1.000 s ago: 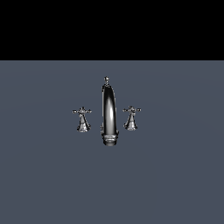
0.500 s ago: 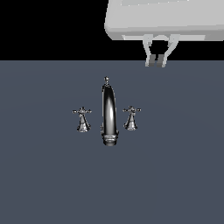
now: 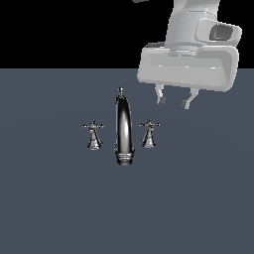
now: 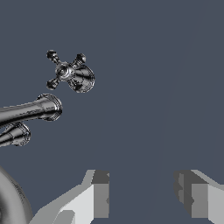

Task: Turn on the faucet by rotating a designated handle.

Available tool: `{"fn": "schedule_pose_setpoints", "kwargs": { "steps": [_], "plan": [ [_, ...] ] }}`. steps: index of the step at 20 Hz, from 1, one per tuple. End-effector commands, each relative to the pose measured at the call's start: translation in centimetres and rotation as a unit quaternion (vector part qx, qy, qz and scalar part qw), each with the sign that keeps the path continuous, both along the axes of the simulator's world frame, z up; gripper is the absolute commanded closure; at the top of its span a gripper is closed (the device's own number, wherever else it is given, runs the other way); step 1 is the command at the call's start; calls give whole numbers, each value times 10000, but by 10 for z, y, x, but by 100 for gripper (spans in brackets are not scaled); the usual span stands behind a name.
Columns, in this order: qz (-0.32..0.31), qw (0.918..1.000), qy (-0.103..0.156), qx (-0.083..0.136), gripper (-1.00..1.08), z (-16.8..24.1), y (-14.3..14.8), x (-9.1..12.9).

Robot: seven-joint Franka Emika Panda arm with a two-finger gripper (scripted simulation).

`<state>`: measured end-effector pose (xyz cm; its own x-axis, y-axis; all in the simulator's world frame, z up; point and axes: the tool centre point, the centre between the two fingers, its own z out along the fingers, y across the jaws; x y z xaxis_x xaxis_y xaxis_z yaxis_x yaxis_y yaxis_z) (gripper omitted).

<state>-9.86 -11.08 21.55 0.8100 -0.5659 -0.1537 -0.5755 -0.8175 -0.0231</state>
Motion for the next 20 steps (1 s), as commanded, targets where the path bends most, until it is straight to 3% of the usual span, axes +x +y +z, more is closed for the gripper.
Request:
{"fn": "schedule_pose_setpoints", "kwargs": {
  "steps": [1, 2, 3, 4, 5, 6, 7, 8, 9, 10, 11, 12, 13, 14, 15, 16, 17, 18, 19, 20],
  "plan": [
    [-251, 9996, -9, -151, -37, -15, -18, 6],
    [33, 9999, 45, -88, -55, -36, 36, 14],
    [-403, 9987, -72, -303, -54, -37, -18, 24],
    [-431, 9985, -80, -317, -54, -36, -20, 23],
    [-928, 9953, -53, -280, -46, -51, -44, 20],
    [-973, 9949, -51, -277, -46, -51, -48, 19],
    [-1238, 9921, 128, -179, -55, -81, -39, 5],
    [-742, 9969, 141, -208, -53, -96, -49, 5],
    [-243, 9993, 153, -236, -53, -98, 0, 10],
    [-506, 9977, -248, -377, -80, -86, -50, 46],
    [-526, 9975, -279, -388, -80, -83, -51, 44],
    [-31, 9990, -205, -385, 13, -104, 12, 50],
    [209, 9989, -169, -383, 13, -108, 38, 56],
    [122, 9975, -400, -578, -16, -108, 19, 77],
    [615, 9955, -468, -540, 41, -121, 15, 85],
    [672, 9952, -476, -536, 41, -121, 21, 85],
    [982, 9896, -747, -737, -12, -117, 18, 112],
    [1207, 9858, -851, -801, 84, -119, -10, 117],
    [718, 9900, -830, -891, 89, -130, 10, 148],
    [226, 9917, -808, -979, 89, -125, -36, 118]
  ]
}}
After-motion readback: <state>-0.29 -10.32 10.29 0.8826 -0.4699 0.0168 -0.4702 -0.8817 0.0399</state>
